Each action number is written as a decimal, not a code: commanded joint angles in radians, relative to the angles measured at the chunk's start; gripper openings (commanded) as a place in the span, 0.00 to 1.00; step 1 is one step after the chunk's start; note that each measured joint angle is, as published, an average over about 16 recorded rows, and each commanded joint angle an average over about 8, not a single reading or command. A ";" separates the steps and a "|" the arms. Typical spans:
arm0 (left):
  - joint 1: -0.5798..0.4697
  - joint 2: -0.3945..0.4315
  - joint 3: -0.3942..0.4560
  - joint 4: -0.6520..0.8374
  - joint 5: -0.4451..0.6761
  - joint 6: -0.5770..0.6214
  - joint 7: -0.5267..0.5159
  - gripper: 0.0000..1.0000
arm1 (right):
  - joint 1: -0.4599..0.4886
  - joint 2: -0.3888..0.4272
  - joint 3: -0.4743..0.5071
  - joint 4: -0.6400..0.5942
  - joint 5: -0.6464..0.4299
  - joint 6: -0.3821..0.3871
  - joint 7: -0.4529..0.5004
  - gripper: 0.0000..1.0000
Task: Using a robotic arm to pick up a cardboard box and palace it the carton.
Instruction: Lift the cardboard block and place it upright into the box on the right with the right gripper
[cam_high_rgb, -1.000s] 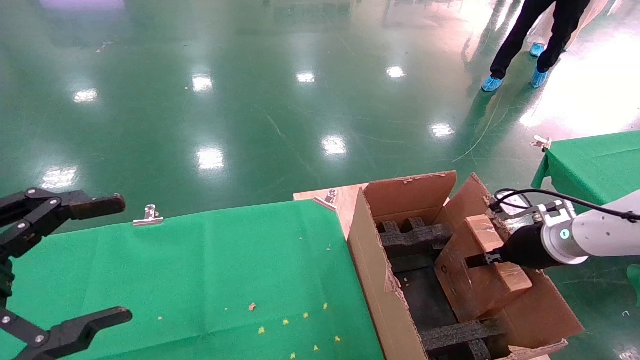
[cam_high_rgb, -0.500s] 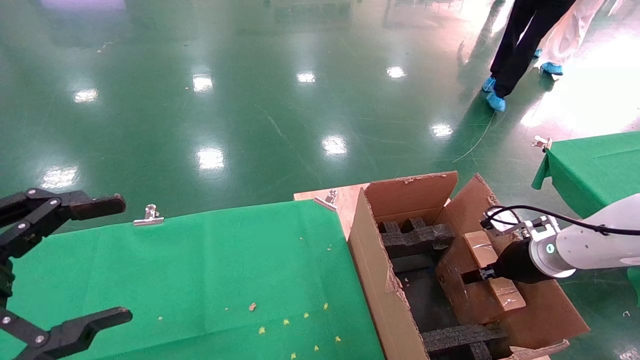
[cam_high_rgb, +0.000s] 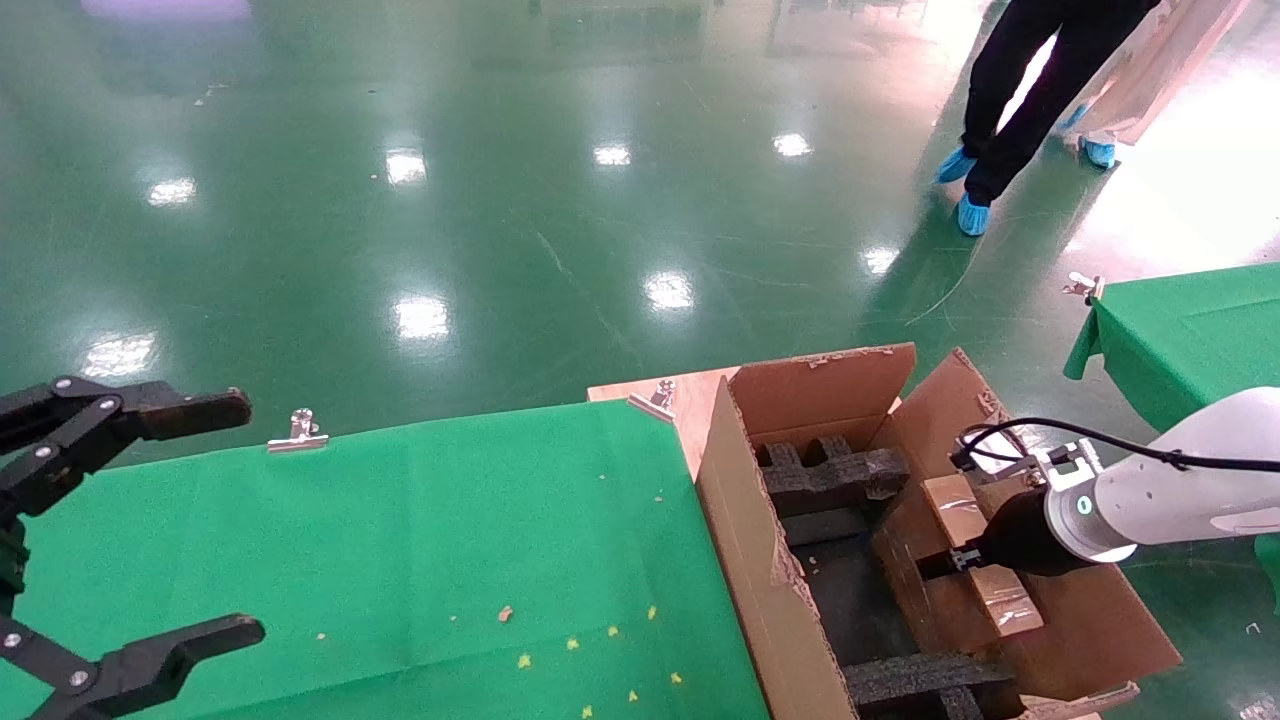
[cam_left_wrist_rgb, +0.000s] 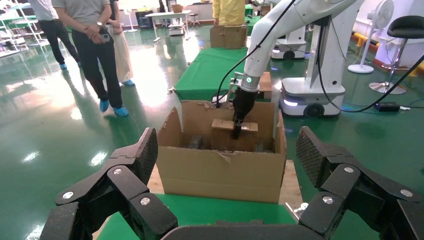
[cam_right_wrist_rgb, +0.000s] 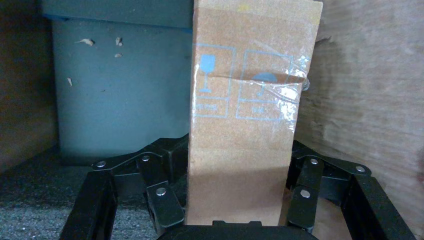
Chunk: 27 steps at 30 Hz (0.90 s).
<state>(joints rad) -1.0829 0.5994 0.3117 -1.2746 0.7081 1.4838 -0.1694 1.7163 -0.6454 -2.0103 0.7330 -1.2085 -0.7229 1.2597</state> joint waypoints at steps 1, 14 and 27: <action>0.000 0.000 0.000 0.000 0.000 0.000 0.000 1.00 | -0.007 -0.004 0.003 -0.010 0.010 -0.007 -0.011 0.00; 0.000 0.000 0.000 0.000 -0.001 0.000 0.000 1.00 | -0.016 -0.015 0.011 -0.039 0.026 -0.021 -0.030 1.00; 0.000 0.000 0.000 0.001 -0.001 0.000 0.000 1.00 | -0.005 -0.012 0.013 -0.036 0.023 -0.019 -0.030 1.00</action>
<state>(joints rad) -1.0830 0.5993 0.3121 -1.2741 0.7073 1.4834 -0.1690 1.7132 -0.6563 -1.9974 0.6982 -1.1861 -0.7430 1.2287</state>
